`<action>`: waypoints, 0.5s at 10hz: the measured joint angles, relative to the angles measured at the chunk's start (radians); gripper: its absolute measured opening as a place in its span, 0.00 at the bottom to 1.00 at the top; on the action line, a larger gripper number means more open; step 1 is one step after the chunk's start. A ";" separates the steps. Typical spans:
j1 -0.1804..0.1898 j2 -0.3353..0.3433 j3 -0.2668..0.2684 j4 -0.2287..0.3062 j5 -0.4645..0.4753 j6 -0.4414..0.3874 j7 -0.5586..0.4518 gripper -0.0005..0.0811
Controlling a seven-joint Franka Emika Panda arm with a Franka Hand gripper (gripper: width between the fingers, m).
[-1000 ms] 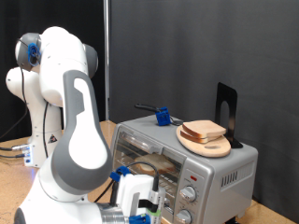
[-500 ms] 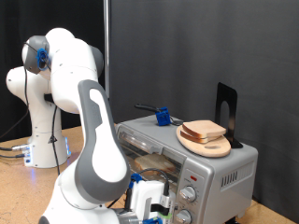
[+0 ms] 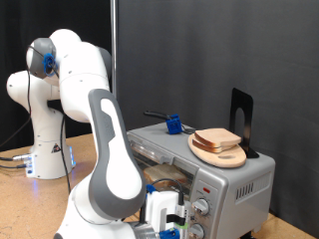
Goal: Make a piece of toast with the oven
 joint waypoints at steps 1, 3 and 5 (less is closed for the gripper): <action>0.006 0.000 0.000 -0.001 0.000 0.018 0.000 0.84; 0.015 0.000 0.000 -0.001 0.000 0.040 0.002 0.84; 0.018 0.000 0.000 -0.001 0.001 0.045 0.004 0.82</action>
